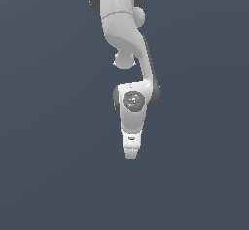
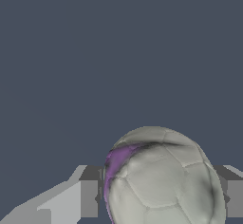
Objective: Pick up the object and move it to a goal position.
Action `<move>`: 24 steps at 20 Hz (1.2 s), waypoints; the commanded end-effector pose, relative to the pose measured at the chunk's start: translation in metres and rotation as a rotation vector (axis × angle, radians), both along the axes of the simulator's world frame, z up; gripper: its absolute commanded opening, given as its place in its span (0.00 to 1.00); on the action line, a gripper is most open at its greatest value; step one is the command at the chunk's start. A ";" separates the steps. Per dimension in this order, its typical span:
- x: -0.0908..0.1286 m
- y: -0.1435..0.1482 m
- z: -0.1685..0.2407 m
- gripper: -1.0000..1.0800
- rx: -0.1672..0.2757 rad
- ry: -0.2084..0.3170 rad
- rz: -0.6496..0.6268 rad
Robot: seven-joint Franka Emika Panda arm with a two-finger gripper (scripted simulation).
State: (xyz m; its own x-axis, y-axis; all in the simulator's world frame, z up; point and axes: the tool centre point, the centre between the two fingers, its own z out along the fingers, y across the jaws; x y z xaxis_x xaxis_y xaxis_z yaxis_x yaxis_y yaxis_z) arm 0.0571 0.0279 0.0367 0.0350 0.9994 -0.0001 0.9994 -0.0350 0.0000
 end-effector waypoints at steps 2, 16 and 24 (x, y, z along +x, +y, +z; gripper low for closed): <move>0.000 0.000 0.000 0.00 0.000 0.000 0.000; -0.013 0.000 0.031 0.00 -0.001 0.000 0.000; -0.037 -0.001 0.089 0.00 -0.003 0.000 0.001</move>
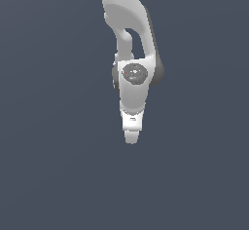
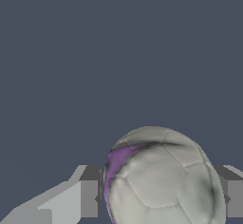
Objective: Pick up the object and move it to a goal position.
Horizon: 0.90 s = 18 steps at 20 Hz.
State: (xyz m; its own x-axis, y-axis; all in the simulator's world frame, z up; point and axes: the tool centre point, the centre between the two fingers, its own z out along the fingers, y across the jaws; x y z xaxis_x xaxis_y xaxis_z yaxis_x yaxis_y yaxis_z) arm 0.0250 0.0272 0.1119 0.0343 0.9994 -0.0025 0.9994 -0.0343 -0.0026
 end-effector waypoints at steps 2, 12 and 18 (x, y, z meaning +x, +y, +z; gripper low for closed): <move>-0.012 0.000 0.032 0.00 -0.001 -0.002 0.000; -0.050 0.000 0.129 0.00 -0.001 -0.002 0.001; -0.070 0.000 0.184 0.00 0.002 -0.002 0.001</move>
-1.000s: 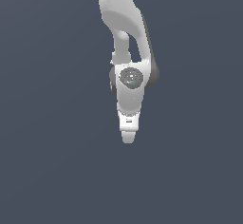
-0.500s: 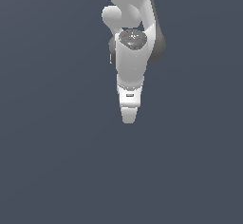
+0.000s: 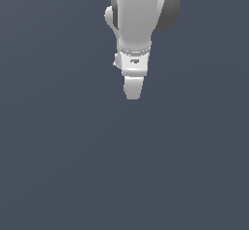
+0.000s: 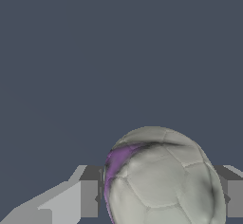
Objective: Pick up the object and move it to a goal position.
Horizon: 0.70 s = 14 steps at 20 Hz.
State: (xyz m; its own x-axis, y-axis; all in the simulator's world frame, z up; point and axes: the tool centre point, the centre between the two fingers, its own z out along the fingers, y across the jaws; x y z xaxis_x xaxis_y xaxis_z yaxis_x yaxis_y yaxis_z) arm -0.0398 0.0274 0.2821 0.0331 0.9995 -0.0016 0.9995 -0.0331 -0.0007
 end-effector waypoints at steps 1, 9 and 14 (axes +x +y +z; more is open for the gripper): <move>-0.008 0.000 0.021 0.00 0.001 0.000 0.000; -0.023 -0.001 0.066 0.00 0.003 -0.001 -0.001; -0.025 -0.001 0.076 0.00 0.002 -0.001 -0.001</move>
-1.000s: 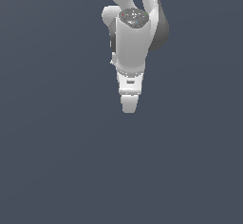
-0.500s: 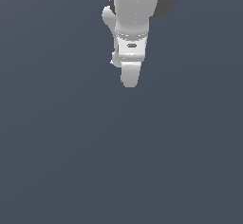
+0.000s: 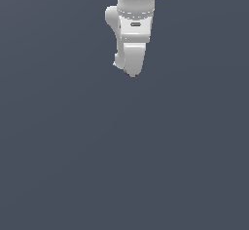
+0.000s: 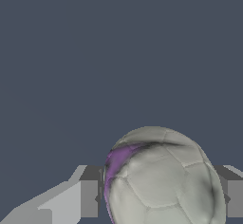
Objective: Pick up the object and move it to a goal position.
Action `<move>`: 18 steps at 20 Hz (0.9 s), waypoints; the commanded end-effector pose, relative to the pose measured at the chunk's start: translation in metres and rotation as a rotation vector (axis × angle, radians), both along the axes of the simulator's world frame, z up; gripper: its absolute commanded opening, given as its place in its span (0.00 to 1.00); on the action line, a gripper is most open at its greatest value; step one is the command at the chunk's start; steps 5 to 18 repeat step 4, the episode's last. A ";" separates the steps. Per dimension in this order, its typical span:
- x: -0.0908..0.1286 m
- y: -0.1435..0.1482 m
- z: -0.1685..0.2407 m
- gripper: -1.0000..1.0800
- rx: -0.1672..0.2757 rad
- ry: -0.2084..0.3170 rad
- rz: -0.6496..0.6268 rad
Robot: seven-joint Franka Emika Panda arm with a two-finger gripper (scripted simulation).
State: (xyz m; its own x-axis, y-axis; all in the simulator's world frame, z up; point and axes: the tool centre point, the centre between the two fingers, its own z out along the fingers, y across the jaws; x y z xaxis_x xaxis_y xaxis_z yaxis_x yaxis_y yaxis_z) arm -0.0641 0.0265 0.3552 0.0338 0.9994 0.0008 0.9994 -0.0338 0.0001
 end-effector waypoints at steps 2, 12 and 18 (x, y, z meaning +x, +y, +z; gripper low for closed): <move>0.000 -0.001 0.002 0.00 0.000 0.000 -0.001; 0.001 -0.001 0.001 0.00 0.000 0.000 -0.001; 0.001 -0.001 0.001 0.00 0.000 0.000 -0.001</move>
